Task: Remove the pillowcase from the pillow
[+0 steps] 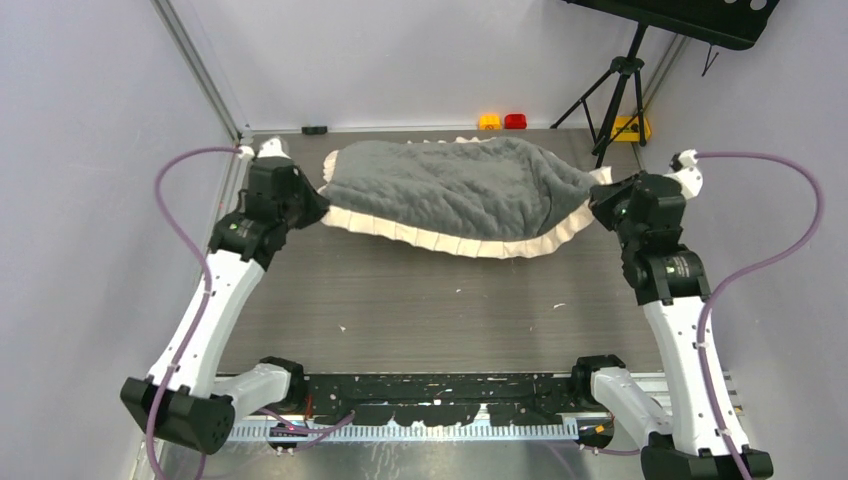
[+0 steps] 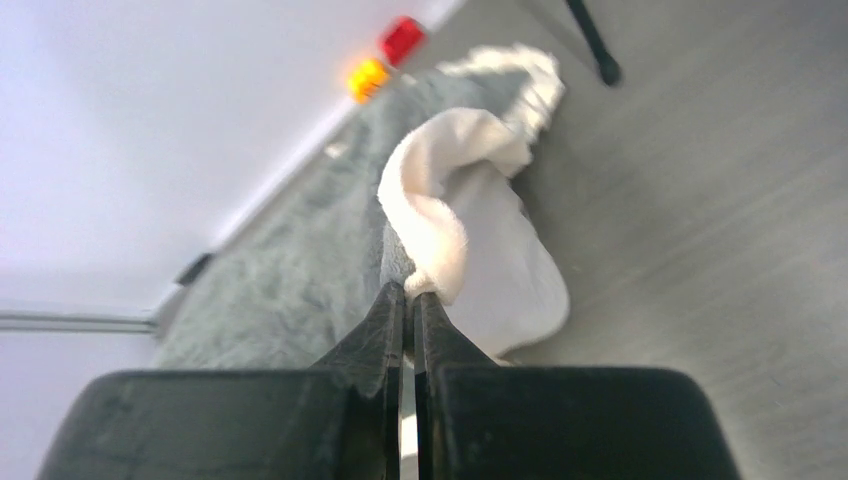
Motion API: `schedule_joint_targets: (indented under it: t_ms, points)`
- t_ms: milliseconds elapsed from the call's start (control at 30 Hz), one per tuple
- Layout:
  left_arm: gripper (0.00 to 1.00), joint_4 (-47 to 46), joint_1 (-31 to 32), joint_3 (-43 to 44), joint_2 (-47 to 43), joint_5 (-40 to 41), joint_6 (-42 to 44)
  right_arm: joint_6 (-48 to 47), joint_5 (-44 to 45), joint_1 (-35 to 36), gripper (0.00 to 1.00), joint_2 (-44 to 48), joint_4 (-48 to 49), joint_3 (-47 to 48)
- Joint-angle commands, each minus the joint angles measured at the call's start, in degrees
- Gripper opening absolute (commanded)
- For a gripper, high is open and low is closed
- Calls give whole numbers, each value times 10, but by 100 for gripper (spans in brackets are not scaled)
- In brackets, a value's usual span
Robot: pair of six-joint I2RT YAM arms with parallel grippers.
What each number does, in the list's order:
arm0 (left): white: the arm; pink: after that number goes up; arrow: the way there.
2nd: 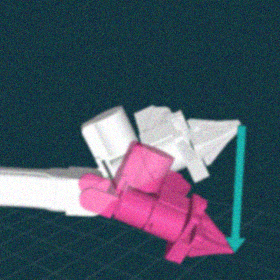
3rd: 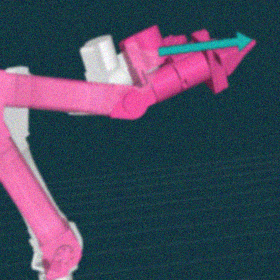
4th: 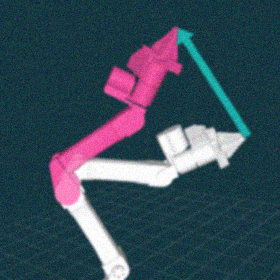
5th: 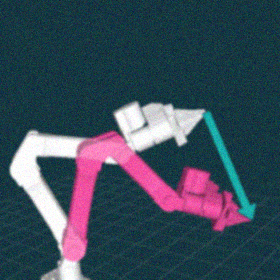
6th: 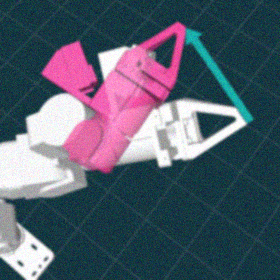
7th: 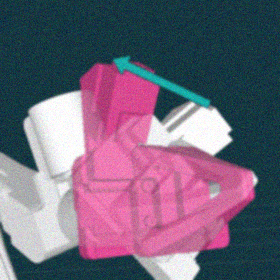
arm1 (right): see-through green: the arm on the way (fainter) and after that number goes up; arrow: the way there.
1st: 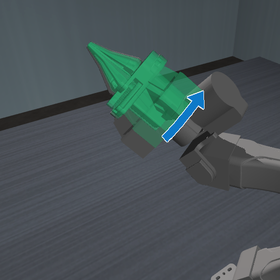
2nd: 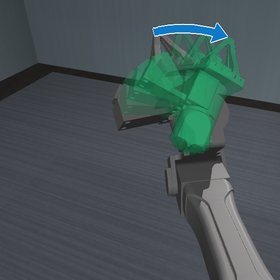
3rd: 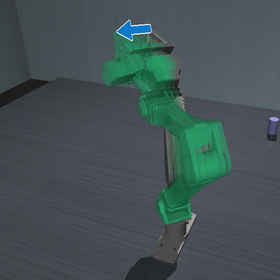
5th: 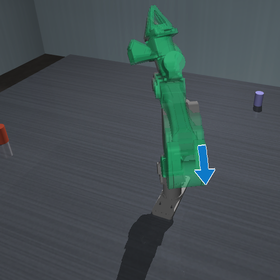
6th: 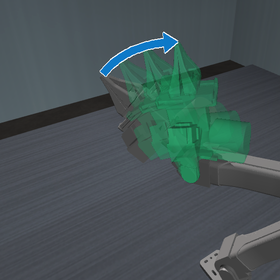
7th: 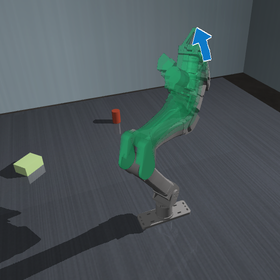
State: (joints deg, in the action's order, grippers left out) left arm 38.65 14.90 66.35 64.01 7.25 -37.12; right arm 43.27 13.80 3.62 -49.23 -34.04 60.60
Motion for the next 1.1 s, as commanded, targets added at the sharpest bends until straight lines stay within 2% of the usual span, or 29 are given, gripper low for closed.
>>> schedule_joint_targets:
  t_ms: [0,133,300,367,467,567,600,667,700,733,767,800,833,867,900,967,1033,1067]
  points:
    - [0,36,0,124,-39,38,-6,-14,-47,-2,0,21,37,94]
    - [0,69,0,216,-56,71,2,-35,-50,-2,0,31,19,179]
    - [0,85,0,283,-102,146,9,-77,-8,-1,0,49,8,271]
    - [0,123,0,343,-96,180,17,-80,5,-2,0,39,-7,312]
    - [0,170,0,420,-58,222,43,-68,11,-1,0,-3,-36,374]
    - [0,169,0,438,-12,236,55,-45,5,-1,0,-65,-61,388]
    - [0,172,-2,439,13,232,55,-36,5,-2,0,-92,-64,384]
    - [0,197,-32,456,94,165,56,-15,10,-2,0,-149,-62,368]
    - [0,214,-57,469,139,112,47,-10,16,-2,3,-182,-59,363]
    - [0,223,-76,476,183,68,36,-6,29,-2,12,-213,-57,360]
    - [0,226,-89,478,220,36,25,1,43,-2,32,-246,-58,361]
    - [9,230,-99,482,255,25,7,2,50,-1,73,-275,-64,367]
    - [30,246,-104,492,300,29,-20,1,55,-1,88,-311,-80,382]
    - [53,268,-107,516,328,18,-31,4,61,-2,90,-333,-106,401]
    - [63,290,-108,546,354,-3,-22,2,59,-1,90,-346,-127,420]
    - [72,325,-103,569,374,-35,-9,-22,25,-1,90,-341,-125,417]
    - [86,306,-97,534,350,-35,-4,-44,-14,-2,90,-307,-78,355]
    - [98,283,-96,500,323,-41,-9,-55,-30,-1,90,-287,-54,321]
